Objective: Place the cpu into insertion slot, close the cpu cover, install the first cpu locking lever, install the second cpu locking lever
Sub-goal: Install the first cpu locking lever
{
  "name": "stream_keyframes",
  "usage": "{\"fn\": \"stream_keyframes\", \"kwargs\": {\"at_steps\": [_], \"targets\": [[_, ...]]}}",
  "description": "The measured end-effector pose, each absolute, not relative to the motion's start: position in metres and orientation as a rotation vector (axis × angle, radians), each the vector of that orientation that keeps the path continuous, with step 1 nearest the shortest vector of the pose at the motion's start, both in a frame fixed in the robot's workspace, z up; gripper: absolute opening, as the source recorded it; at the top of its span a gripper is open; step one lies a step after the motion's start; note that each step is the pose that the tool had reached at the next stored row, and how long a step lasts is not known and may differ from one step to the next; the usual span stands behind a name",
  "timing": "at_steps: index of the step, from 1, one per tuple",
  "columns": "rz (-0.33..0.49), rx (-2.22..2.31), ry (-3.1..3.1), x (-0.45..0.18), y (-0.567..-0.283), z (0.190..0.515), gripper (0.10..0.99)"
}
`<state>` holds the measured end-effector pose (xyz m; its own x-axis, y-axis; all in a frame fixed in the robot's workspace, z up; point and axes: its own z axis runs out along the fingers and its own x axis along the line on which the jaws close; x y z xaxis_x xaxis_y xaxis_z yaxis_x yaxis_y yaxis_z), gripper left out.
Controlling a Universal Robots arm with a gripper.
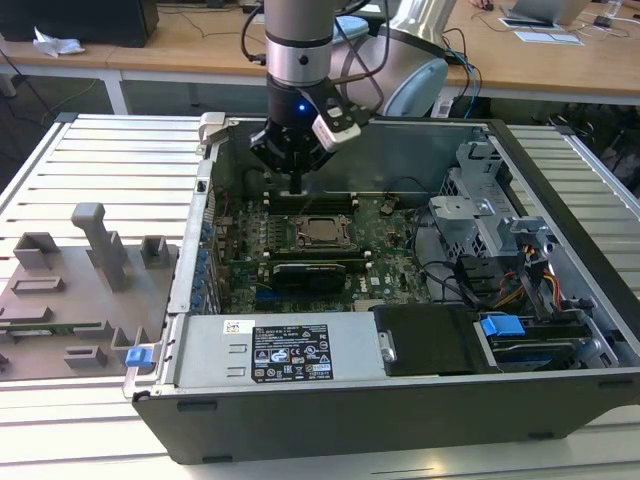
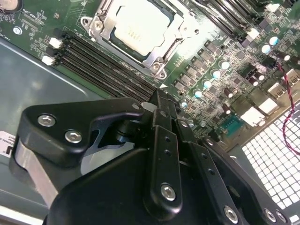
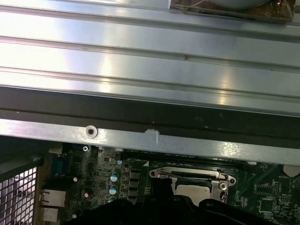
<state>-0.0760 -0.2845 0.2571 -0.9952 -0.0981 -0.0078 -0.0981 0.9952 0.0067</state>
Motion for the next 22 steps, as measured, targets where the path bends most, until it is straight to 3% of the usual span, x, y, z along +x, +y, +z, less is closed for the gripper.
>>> {"fn": "stream_keyframes", "kwargs": {"at_steps": [22], "targets": [[0.011,0.054,3.133,-0.0739,-0.2844,0.2525,0.106]]}}
